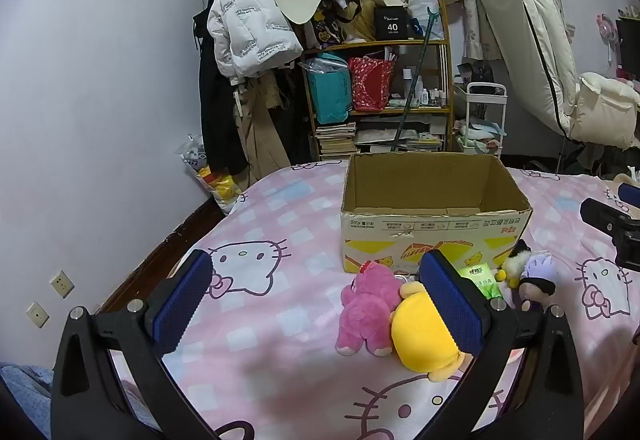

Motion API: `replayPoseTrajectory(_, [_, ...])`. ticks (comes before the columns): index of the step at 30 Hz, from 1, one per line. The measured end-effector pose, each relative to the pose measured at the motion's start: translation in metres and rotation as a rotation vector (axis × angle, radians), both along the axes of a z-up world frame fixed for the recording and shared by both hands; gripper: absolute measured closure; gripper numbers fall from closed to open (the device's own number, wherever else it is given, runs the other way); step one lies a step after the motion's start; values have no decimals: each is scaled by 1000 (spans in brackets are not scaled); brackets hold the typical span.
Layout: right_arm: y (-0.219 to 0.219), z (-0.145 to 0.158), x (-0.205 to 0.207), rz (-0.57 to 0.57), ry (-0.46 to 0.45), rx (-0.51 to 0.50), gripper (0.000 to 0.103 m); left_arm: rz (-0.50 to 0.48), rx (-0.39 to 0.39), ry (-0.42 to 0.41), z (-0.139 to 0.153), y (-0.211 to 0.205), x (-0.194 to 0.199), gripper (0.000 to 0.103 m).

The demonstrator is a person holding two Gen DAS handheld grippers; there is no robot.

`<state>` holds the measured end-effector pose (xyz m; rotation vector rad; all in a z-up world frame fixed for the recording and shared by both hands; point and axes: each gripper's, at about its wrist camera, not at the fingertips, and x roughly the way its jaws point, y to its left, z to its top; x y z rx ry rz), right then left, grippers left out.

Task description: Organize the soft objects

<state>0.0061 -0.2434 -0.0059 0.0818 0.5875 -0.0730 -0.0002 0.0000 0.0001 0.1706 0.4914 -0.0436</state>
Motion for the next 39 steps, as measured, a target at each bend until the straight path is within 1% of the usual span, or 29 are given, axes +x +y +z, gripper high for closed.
replayPoseTrajectory(21, [0, -1, 0, 0, 2, 0, 0, 4, 9, 4, 0, -2, 4, 1])
replayPoseTrajectory(33, [0, -3, 1, 0, 6, 3, 0, 1, 12, -1, -4, 5, 0, 1])
replayPoseTrajectory(39, [0, -2, 1, -1, 6, 3, 0, -1, 20, 0, -4, 0, -1, 1])
